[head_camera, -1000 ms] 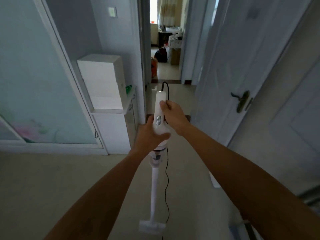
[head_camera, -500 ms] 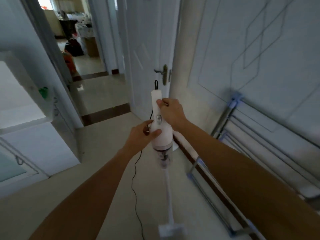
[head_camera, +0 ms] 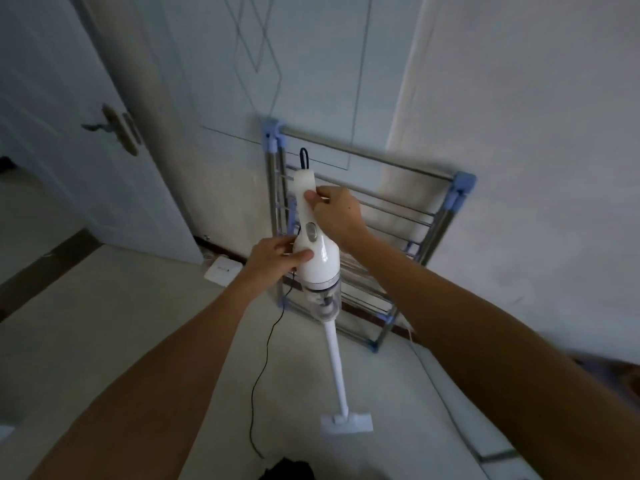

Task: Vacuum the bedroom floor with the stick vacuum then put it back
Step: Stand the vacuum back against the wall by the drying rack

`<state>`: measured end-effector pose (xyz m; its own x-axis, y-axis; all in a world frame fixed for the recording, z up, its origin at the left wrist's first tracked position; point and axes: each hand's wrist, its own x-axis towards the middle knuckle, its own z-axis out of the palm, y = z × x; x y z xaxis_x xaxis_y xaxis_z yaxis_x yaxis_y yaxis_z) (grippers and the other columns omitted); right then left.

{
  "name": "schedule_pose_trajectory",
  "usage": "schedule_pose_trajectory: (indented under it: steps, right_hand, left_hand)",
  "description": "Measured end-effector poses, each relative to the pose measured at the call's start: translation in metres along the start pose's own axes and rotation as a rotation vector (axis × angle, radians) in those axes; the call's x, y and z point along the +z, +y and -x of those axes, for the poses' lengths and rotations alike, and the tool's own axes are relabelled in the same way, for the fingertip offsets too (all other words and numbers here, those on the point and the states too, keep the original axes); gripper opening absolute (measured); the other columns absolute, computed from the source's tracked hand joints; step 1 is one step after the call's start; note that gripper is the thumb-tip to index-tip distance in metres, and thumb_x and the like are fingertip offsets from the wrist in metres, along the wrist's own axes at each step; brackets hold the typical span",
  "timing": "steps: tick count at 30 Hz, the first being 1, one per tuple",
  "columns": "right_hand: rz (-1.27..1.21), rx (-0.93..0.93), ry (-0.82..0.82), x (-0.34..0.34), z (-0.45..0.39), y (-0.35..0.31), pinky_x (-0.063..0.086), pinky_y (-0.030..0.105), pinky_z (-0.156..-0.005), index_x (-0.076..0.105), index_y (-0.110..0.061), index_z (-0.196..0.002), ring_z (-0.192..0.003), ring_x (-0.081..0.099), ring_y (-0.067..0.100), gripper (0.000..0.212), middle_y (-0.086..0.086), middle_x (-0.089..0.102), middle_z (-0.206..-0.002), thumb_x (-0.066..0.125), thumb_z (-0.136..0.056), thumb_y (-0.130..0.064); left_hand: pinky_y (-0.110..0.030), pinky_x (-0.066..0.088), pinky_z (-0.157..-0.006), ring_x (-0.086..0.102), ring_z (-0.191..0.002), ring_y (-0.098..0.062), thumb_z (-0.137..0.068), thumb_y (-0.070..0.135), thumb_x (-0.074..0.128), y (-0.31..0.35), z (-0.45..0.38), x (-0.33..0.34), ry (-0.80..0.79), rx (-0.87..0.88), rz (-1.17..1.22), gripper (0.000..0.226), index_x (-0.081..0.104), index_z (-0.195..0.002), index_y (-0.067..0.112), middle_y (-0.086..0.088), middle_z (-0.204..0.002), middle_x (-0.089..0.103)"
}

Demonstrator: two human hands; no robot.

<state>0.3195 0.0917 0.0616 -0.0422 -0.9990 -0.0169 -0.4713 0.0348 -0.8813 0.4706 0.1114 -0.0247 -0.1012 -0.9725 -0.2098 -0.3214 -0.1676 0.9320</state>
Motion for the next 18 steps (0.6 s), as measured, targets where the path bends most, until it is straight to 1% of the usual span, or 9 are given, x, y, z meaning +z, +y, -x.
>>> schedule_pose_trajectory:
  steps: [2, 3, 6, 8, 11, 13, 14, 16, 18]
  right_hand:
    - [0.003, 0.014, 0.032, -0.033, 0.011, 0.028, 0.045, 0.02, -0.059, 0.066, -0.016, -0.118, -0.073, 0.061, 0.012, 0.031, 0.002, 0.067, -0.092, 0.051, -0.099, -0.034]
    - [0.0, 0.025, 0.051, -0.052, 0.018, 0.045, 0.045, 0.019, -0.059, 0.065, -0.015, -0.118, -0.074, 0.062, 0.013, 0.031, 0.002, 0.067, -0.092, 0.05, -0.099, -0.035]
    - [-0.007, 0.067, 0.093, -0.102, 0.039, 0.08, 0.051, 0.021, -0.063, 0.065, -0.015, -0.12, -0.079, 0.064, 0.015, 0.033, 0.002, 0.067, -0.093, 0.051, -0.099, -0.036]
    - [-0.007, 0.085, 0.123, -0.138, 0.055, 0.101, 0.056, 0.029, -0.072, 0.067, -0.015, -0.117, -0.084, 0.065, 0.019, 0.032, 0.002, 0.067, -0.094, 0.052, -0.098, -0.036]
    - [-0.042, 0.122, 0.158, -0.183, 0.072, 0.133, 0.058, 0.041, -0.086, 0.069, -0.014, -0.112, -0.091, 0.065, 0.024, 0.03, 0.005, 0.067, -0.097, 0.054, -0.096, -0.034]
    - [-0.053, 0.14, 0.176, -0.207, 0.082, 0.153, 0.057, 0.047, -0.087, 0.069, -0.013, -0.108, -0.094, 0.066, 0.028, 0.029, 0.008, 0.069, -0.099, 0.055, -0.095, -0.035]
    - [-0.049, 0.145, 0.177, -0.216, 0.087, 0.161, 0.057, 0.049, -0.086, 0.07, -0.014, -0.106, -0.094, 0.066, 0.029, 0.028, 0.01, 0.069, -0.1, 0.055, -0.095, -0.035]
    - [-0.061, 0.16, 0.166, -0.231, 0.094, 0.177, 0.057, 0.05, -0.086, 0.07, -0.015, -0.107, -0.094, 0.066, 0.031, 0.027, 0.011, 0.071, -0.101, 0.056, -0.094, -0.035]
    - [-0.075, 0.171, 0.16, -0.244, 0.1, 0.192, 0.056, 0.054, -0.083, 0.069, -0.012, -0.103, -0.09, 0.067, 0.034, 0.027, 0.016, 0.071, -0.098, 0.056, -0.093, -0.033]
  left_hand:
    - [-0.049, 0.059, -0.09, 0.072, -0.104, -0.023, -0.075, 0.027, 0.082, 0.008, 0.003, 0.042, -0.062, 0.003, 0.015, 0.051, 0.068, -0.124, 0.016, -0.004, -0.114, 0.075]
    - [-0.048, 0.059, -0.09, 0.071, -0.106, -0.024, -0.077, 0.025, 0.081, 0.012, 0.006, 0.066, -0.087, 0.008, 0.016, 0.054, 0.066, -0.127, 0.013, -0.006, -0.119, 0.073]
    - [-0.045, 0.06, -0.089, 0.07, -0.108, -0.022, -0.067, 0.039, 0.081, 0.023, 0.016, 0.126, -0.136, 0.023, 0.014, 0.068, 0.065, -0.128, 0.014, -0.005, -0.121, 0.072]
    - [-0.045, 0.06, -0.088, 0.069, -0.109, -0.023, -0.066, 0.039, 0.081, 0.031, 0.023, 0.166, -0.187, 0.032, 0.022, 0.069, 0.064, -0.128, 0.015, -0.005, -0.121, 0.072]
    - [-0.042, 0.062, -0.083, 0.068, -0.108, -0.023, -0.08, 0.024, 0.078, 0.041, 0.031, 0.22, -0.255, 0.043, 0.019, 0.051, 0.062, -0.128, 0.018, -0.004, -0.121, 0.071]
    - [-0.042, 0.063, -0.08, 0.069, -0.107, -0.023, -0.081, 0.022, 0.077, 0.046, 0.035, 0.251, -0.277, 0.034, 0.017, 0.047, 0.062, -0.126, 0.021, -0.003, -0.121, 0.07]
    - [-0.045, 0.063, -0.08, 0.068, -0.108, -0.025, -0.08, 0.023, 0.078, 0.047, 0.036, 0.264, -0.294, 0.026, 0.019, 0.048, 0.062, -0.125, 0.022, -0.004, -0.122, 0.07]
    - [-0.052, 0.061, -0.084, 0.065, -0.114, -0.029, -0.078, 0.022, 0.079, 0.046, 0.035, 0.284, -0.333, 0.003, 0.038, 0.051, 0.061, -0.126, 0.022, -0.006, -0.127, 0.067]
    - [-0.057, 0.057, -0.09, 0.061, -0.121, -0.032, -0.081, 0.016, 0.078, 0.044, 0.034, 0.303, -0.367, -0.035, 0.061, 0.052, 0.058, -0.129, 0.02, -0.009, -0.133, 0.063]
